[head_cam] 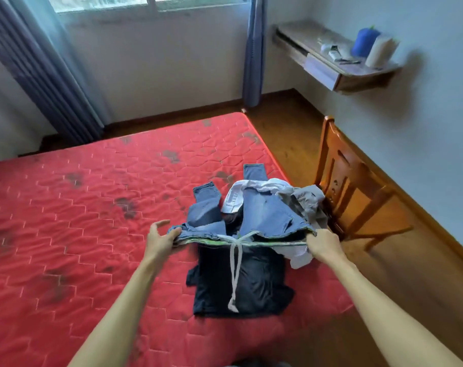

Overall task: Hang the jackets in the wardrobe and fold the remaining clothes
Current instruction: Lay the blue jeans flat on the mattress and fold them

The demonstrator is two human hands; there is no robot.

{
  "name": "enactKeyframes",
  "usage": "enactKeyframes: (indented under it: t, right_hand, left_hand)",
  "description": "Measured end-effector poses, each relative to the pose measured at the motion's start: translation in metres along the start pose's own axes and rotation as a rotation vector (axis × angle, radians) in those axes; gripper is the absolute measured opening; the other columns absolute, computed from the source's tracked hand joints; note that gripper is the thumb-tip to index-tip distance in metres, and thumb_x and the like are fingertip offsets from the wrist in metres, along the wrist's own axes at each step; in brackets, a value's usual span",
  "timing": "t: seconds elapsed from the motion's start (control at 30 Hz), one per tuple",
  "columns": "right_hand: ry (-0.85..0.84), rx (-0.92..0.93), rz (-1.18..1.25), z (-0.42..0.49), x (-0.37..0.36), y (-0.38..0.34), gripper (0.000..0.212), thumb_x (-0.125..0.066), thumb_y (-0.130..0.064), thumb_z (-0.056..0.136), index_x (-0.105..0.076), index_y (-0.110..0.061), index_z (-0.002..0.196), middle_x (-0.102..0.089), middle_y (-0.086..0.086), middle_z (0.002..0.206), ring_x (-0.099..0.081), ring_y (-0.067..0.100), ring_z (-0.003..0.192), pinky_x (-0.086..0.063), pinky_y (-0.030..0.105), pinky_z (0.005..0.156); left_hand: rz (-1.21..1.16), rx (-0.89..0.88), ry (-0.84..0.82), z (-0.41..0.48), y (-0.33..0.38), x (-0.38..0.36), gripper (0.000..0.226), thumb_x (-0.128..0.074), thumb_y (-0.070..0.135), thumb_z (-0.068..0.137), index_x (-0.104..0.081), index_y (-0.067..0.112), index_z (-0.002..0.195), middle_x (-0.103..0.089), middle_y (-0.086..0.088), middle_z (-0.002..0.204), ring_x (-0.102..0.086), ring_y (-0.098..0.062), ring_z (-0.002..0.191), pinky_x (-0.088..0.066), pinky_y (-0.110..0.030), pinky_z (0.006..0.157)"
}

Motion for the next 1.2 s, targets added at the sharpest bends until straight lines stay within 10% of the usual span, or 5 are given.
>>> enactKeyframes:
  t: [0.27, 0.47, 0.63, 0.83, 1.2]
  right_hand:
    - [0.026, -0.005, 0.249, -0.057, -0.003, 0.026, 0.028, -0.045, -0.016, 0.077, -0.067, 0.0, 0.075, -0.072, 0.016, 0.071, -0.072, 0.034, 0.067, -0.061, 0.045, 0.069]
    - [0.067, 0.054, 0.401, -0.17, 0.0, 0.023, 0.048, -0.038, 0.002, 0.087, -0.056, -0.022, 0.125, -0.06, 0.012, 0.118, -0.072, 0.034, 0.08, -0.057, 0.028, 0.061]
    - [0.007, 0.101, 0.484, -0.224, -0.015, 0.014, 0.037, -0.036, 0.001, 0.086, -0.071, -0.008, 0.095, -0.072, 0.02, 0.082, -0.073, 0.034, 0.06, -0.062, 0.045, 0.058]
    - [0.113, 0.258, 0.369, -0.298, -0.034, -0.04, 0.026, -0.046, -0.016, 0.086, -0.055, -0.011, 0.062, -0.062, 0.007, 0.058, -0.065, 0.03, 0.062, -0.055, 0.025, 0.058]
    - [0.109, 0.434, 0.355, -0.41, -0.126, -0.186, 0.04, -0.048, -0.032, 0.082, -0.059, -0.003, 0.057, -0.065, 0.008, 0.051, -0.064, 0.024, 0.052, -0.047, 0.03, 0.052]
  left_hand:
    - [-0.037, -0.094, -0.089, -0.083, 0.014, 0.029, 0.016, -0.058, -0.001, 0.097, -0.069, 0.008, 0.09, -0.067, -0.016, 0.088, -0.064, -0.02, 0.07, -0.061, -0.03, 0.054]
    - [-0.085, -0.116, -0.083, -0.156, -0.001, 0.08, 0.012, -0.056, -0.003, 0.097, -0.066, 0.001, 0.101, -0.066, -0.016, 0.089, -0.063, -0.023, 0.072, -0.059, -0.025, 0.051]
    - [-0.114, -0.152, -0.049, -0.204, -0.006, 0.143, 0.015, -0.057, -0.003, 0.096, -0.069, 0.004, 0.094, -0.068, -0.016, 0.087, -0.067, -0.017, 0.066, -0.06, -0.026, 0.053]
    - [-0.203, -0.162, 0.03, -0.232, -0.018, 0.243, 0.014, -0.056, -0.002, 0.097, -0.068, 0.004, 0.096, -0.067, -0.016, 0.09, -0.065, -0.024, 0.077, -0.062, -0.027, 0.058]
    - [-0.187, -0.259, 0.207, -0.259, -0.011, 0.47, 0.015, -0.056, -0.002, 0.096, -0.07, 0.003, 0.092, -0.067, -0.011, 0.08, -0.066, -0.005, 0.051, -0.057, -0.02, 0.048]
Point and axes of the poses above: each hand's wrist, its own z-axis towards the middle knuckle, its own x-axis out of the back of the hand, y = z × x, the point moved 6 cm from there along z, towards the middle knuckle
